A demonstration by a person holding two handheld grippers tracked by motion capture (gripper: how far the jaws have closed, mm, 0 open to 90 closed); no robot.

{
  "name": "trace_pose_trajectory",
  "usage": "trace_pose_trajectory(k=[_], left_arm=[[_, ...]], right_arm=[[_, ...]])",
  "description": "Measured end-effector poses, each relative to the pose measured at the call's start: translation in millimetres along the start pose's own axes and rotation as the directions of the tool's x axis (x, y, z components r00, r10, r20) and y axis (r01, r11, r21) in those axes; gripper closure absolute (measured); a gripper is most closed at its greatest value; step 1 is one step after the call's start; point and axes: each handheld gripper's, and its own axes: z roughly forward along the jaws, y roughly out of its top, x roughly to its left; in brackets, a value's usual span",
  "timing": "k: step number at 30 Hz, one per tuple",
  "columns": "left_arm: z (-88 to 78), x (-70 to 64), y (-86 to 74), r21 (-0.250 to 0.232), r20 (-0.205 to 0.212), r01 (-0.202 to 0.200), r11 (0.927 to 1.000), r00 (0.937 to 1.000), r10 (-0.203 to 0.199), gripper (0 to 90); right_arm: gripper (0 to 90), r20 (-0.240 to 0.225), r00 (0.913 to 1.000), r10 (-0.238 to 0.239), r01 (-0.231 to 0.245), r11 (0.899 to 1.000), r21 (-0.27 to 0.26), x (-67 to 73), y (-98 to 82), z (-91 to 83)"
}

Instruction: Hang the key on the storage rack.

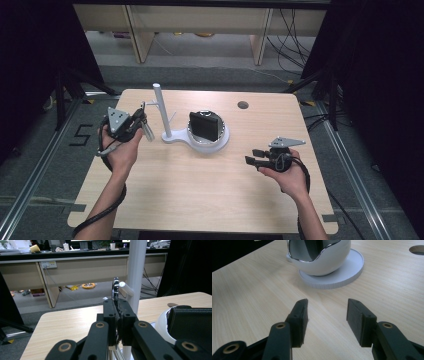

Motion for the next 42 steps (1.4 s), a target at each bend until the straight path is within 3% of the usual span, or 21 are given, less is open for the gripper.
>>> trace_pose_trajectory(k=[4,6,10,14,17,24,25,28,29,30,37,39,42], left_arm=[[-0.8,-3.6,1.6,-0.004,-0.006,-0.017,0.9999,0.9998,0.017,85.8],[-1.0,-5.0,1.6,-0.003,-0.006,-0.024,0.9997,0.9997,0.024,85.8],[-0.9,-7.4,0.2,-0.013,-0.019,-0.051,0.9986,0.9985,0.051,85.8],[-1.2,-9.4,-0.2,-0.012,-0.027,-0.072,0.9974,0.9971,0.071,85.7],[-1.4,-10.3,0.1,-0.016,-0.034,-0.085,0.9963,0.9959,0.084,85.8],[0.2,-14.8,-0.3,-0.014,-0.032,-0.109,0.9939,0.9935,0.109,86.1],[1.0,-15.0,-0.8,-0.013,-0.035,-0.114,0.9934,0.9929,0.114,86.1],[1.7,-16.1,-0.9,-0.014,-0.036,-0.118,0.9929,0.9924,0.118,86.0],[1.7,-16.1,-0.9,-0.014,-0.036,-0.118,0.9929,0.9924,0.118,85.9],[1.8,-16.4,-0.4,-0.021,-0.037,-0.119,0.9927,0.9924,0.118,85.6],[4.1,-16.3,-1.3,-0.018,0.003,-0.115,0.9932,0.9934,0.115,83.8],[5.2,-17.0,-2.4,-0.022,0.015,-0.122,0.9923,0.9924,0.122,82.7],[4.2,-19.6,-3.4,-0.035,0.030,-0.107,0.9937,0.9937,0.108,78.4]], right_arm=[[52.6,0.009,1.0000,-0.001,0.001,1.000,0.018,-0.8,-0.7,0.2],[52.6,0.008,0.9994,-0.034,0.034,0.999,0.006,-3.6,-1.1,1.9],[52.4,-0.007,1.0000,0.002,-0.002,1.000,0.011,-2.2,-2.9,4.2],[52.3,0.009,1.0000,0.000,0.000,1.000,0.026,-3.5,-3.8,4.1],[52.2,-0.015,0.9999,-0.005,0.005,1.000,0.021,-5.9,-4.4,6.4],[52.1,-0.014,0.9999,0.005,-0.005,1.000,0.030,-6.3,-5.5,7.2],[52.1,-0.003,0.9998,-0.017,0.017,0.999,0.030,-7.4,-5.2,6.7],[52.0,0.017,0.9997,-0.019,0.019,0.999,0.033,-7.5,-5.6,6.3],[51.9,0.014,0.9997,-0.022,0.022,0.999,0.036,-7.7,-5.8,6.3],[51.8,-0.020,0.9998,-0.002,0.003,0.999,0.038,-7.5,-6.3,8.6],[50.6,0.010,0.9998,-0.019,0.018,0.999,0.050,-7.2,-6.6,7.7],[50.3,-0.017,0.9997,0.019,-0.018,0.998,0.057,-5.1,-7.5,9.2],[50.2,-0.016,0.9999,0.002,-0.001,0.998,0.055,-7.3,-7.5,9.2]])
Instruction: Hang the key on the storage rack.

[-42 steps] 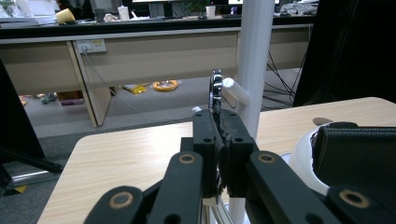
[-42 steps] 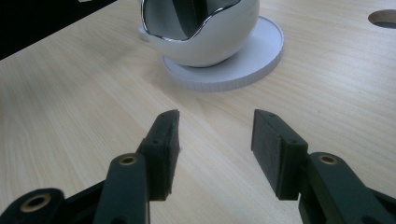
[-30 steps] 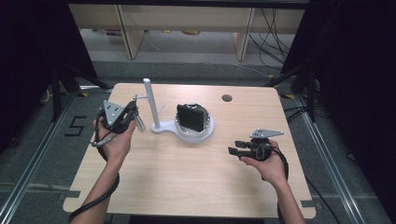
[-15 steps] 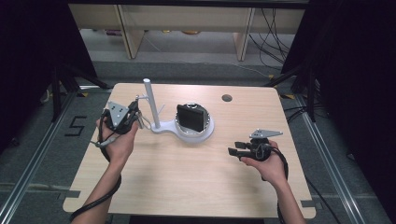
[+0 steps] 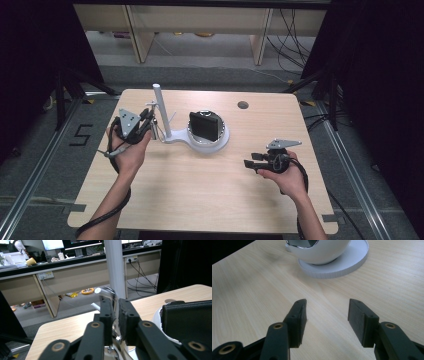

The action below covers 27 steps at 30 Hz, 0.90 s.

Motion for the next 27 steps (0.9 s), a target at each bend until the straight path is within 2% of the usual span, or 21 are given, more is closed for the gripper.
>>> trace_pose_trajectory(k=[2,4,5,8,9,10,11,14,18,19,20,21,23,24,27], left_arm=[[-1.1,1.1,-1.0,0.000,0.006,0.005,1.0000,1.0000,-0.005,76.1],[-2.0,2.0,-2.0,0.003,0.007,0.009,1.0000,0.9999,-0.009,74.0],[-3.6,4.4,-4.8,0.004,0.012,0.021,0.9998,0.9997,-0.021,73.3],[-6.1,7.2,-7.7,0.009,0.020,0.034,0.9994,0.9992,-0.034,69.8],[-7.5,9.0,-9.2,0.009,0.021,0.034,0.9994,0.9992,-0.034,69.8],[-9.1,10.8,-11.0,0.009,0.023,0.035,0.9993,0.9991,-0.036,67.5],[-13.0,15.0,-15.4,0.013,0.025,0.040,0.9991,0.9989,-0.040,62.5],[-17.1,20.0,-21.1,0.014,0.035,0.049,0.9987,0.9981,-0.049,55.8],[-27.8,30.7,-40.7,0.030,0.036,0.044,0.9986,0.9983,-0.045,49.9],[-27.8,30.7,-40.7,0.030,0.036,0.044,0.9986,0.9983,-0.045,49.1],[-31.7,34.8,-50.1,0.039,0.035,0.046,0.9982,0.9983,-0.047,48.1],[-33.5,36.9,-55.1,0.044,0.036,0.049,0.9978,0.9981,-0.051,47.3],[-35.4,38.8,-60.2,0.049,0.034,0.055,0.9973,0.9978,-0.057,46.7],[-38.2,41.9,-71.0,0.058,0.033,0.070,0.9959,0.9969,-0.072,45.5],[-41.6,43.9,-81.6,0.072,0.029,0.081,0.9941,0.9961,-0.083,44.6]], right_arm=[[50.2,0.014,0.9999,-0.007,0.007,1.000,0.002,-0.3,0.4,-1.3],[50.2,0.012,0.9999,-0.011,0.011,1.000,-0.004,-0.7,0.5,-1.6],[50.1,-0.003,1.0000,0.001,-0.001,1.000,-0.006,-0.8,0.2,-1.6],[50.0,0.011,0.9999,-0.010,0.010,1.000,-0.011,-1.5,0.0,-2.5],[49.9,0.008,0.9999,0.008,-0.008,1.000,-0.004,-0.3,-0.4,-2.8],[49.9,0.017,0.9997,-0.020,0.020,1.000,0.001,-2.2,-0.1,-3.8],[49.8,0.008,1.0000,0.000,0.000,1.000,-0.004,-2.0,-0.9,-3.4],[49.8,0.011,0.9999,0.004,-0.004,1.000,-0.015,-2.5,-1.8,-3.1],[49.7,0.034,0.9994,-0.007,0.007,1.000,-0.019,-3.1,-2.7,-3.7],[49.7,0.017,0.9994,0.031,-0.031,0.999,-0.017,-0.9,-3.6,-2.6],[49.6,0.026,0.9994,0.022,-0.022,1.000,-0.008,-1.6,-3.7,-3.4],[49.6,0.026,0.9996,0.006,-0.005,1.000,-0.029,-3.0,-4.7,-2.2],[49.5,0.030,0.9996,-0.001,0.001,1.000,-0.026,-3.9,-5.2,-2.3],[49.4,0.028,0.9993,0.025,-0.024,1.000,-0.011,-3.0,-6.7,-2.5],[49.3,0.024,0.9988,0.043,-0.043,0.999,-0.002,-3.0,-8.0,-2.1]])
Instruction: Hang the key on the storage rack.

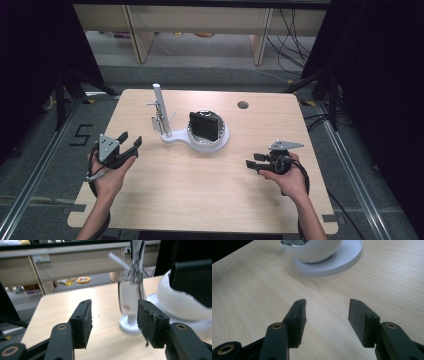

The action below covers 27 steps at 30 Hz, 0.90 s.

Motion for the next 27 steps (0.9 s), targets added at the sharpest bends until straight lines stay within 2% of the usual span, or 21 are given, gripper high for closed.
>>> trace_pose_trajectory(k=[1,2,5,6,7,9,10,12,13,14,18,19,20,24,26,27], left_arm=[[-1.8,2.1,-10.5,0.015,-0.001,0.009,0.9998,1.0000,-0.009,44.1],[-2.5,3.0,-15.4,0.018,0.000,0.013,0.9997,0.9999,-0.013,43.9],[-3.5,5.0,-23.5,0.020,0.002,0.020,0.9996,0.9998,-0.020,43.6],[-4.7,5.8,-26.4,0.026,-0.001,0.023,0.9994,0.9997,-0.023,43.4],[-6.0,8.1,-31.4,0.031,-0.002,0.029,0.9991,0.9996,-0.029,43.0],[-6.7,9.9,-35.4,0.031,-0.005,0.034,0.9989,0.9994,-0.034,42.7],[-6.7,10.6,-37.5,0.026,-0.003,0.036,0.9990,0.9994,-0.036,42.6],[-7.1,10.9,-39.2,0.028,-0.004,0.038,0.9989,0.9993,-0.038,42.3],[-7.1,11.1,-43.3,0.018,0.002,0.045,0.9988,0.9990,-0.045,42.1],[-7.1,11.1,-43.3,0.018,0.002,0.045,0.9988,0.9990,-0.045,41.9],[-9.1,10.1,-52.5,0.017,0.015,0.034,0.9993,0.9993,-0.034,41.4],[-9.7,10.0,-53.4,0.025,0.012,0.034,0.9991,0.9993,-0.034,41.4],[-8.7,10.2,-54.6,0.016,0.018,0.033,0.9993,0.9993,-0.033,41.3],[-9.3,9.5,-55.7,0.021,0.018,0.028,0.9994,0.9994,-0.028,40.8],[-8.7,9.0,-56.1,0.008,0.024,0.026,0.9996,0.9994,-0.027,40.8],[-9.0,9.0,-55.8,0.017,0.019,0.027,0.9995,0.9994,-0.027,40.8]], right_arm=[[49.1,0.019,0.9994,-0.028,0.028,0.999,-0.015,-2.8,-0.7,0.9],[49.1,-0.006,0.9997,-0.023,0.023,1.000,-0.017,-3.2,-1.1,2.6],[49.0,-0.001,0.9999,-0.016,0.016,1.000,-0.022,-2.4,-1.7,2.7],[49.0,0.010,0.9992,-0.039,0.039,0.999,-0.023,-3.3,-1.6,2.0],[48.9,-0.008,1.0000,-0.001,0.001,1.000,-0.022,-1.2,-2.9,3.1],[48.8,-0.015,0.9999,0.000,0.000,1.000,-0.023,-1.9,-3.9,3.8],[48.8,0.002,0.9999,-0.012,0.013,0.999,-0.038,-2.8,-4.5,4.5],[48.6,-0.001,0.9999,-0.014,0.014,0.999,-0.038,-3.6,-6.1,5.6],[48.5,-0.010,0.9999,0.005,-0.006,1.000,-0.029,-2.8,-6.8,5.7],[48.5,-0.010,0.9999,0.005,-0.006,1.000,-0.029,-2.8,-6.8,5.7],[48.3,-0.015,0.9999,-0.003,0.002,0.999,-0.046,-5.0,-11.3,7.8],[48.3,-0.012,0.9996,-0.024,0.023,0.998,-0.057,-7.6,-12.0,8.2],[48.3,-0.008,0.9996,-0.026,0.025,0.998,-0.060,-8.4,-13.2,8.5],[48.2,-0.011,0.9999,0.006,-0.006,0.998,-0.065,-7.2,-17.1,9.6],[48.2,0.006,0.9996,-0.028,0.028,0.997,-0.071,-10.5,-19.1,10.1],[48.1,0.009,0.9996,-0.028,0.028,0.997,-0.071,-10.5,-19.5,10.3]])
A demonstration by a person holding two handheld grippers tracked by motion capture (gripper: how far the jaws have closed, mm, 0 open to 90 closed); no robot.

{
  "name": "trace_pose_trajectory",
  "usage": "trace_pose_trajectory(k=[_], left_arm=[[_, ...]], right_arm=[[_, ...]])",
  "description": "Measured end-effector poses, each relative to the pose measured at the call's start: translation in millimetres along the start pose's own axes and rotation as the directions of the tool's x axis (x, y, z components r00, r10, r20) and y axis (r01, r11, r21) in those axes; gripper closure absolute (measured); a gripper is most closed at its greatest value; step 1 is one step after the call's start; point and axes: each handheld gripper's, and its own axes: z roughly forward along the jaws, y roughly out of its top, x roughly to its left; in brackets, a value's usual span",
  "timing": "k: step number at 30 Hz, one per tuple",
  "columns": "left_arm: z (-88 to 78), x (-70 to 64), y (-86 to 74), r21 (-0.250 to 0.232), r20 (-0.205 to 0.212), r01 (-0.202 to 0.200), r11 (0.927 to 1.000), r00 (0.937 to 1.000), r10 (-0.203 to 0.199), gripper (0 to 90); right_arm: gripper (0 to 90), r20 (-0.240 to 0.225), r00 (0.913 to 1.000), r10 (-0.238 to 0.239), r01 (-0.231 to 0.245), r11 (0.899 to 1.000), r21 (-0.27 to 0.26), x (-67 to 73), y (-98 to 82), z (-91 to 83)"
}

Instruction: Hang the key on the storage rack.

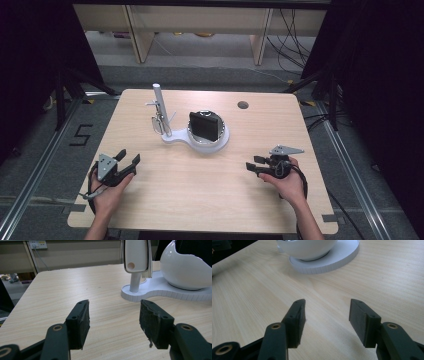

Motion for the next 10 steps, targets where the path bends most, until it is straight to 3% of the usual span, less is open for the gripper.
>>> trace_pose_trajectory(k=[1,4,10], left_arm=[[0.0,0.1,0.0,0.000,-0.001,0.003,1.0000,1.0000,-0.003,40.8],[0.3,0.7,0.0,-0.001,-0.002,0.008,1.0000,1.0000,-0.008,40.5],[0.9,0.6,0.2,0.005,-0.002,0.016,0.9999,0.9999,-0.016,40.2]], right_arm=[[48.1,-0.014,0.9994,0.031,-0.031,1.000,-0.003,1.9,-1.0,1.1],[48.1,-0.015,0.9992,0.038,-0.038,0.999,0.006,2.8,-1.9,1.7],[48.0,-0.013,0.9998,0.014,-0.014,1.000,-0.002,1.0,-1.8,2.1]])
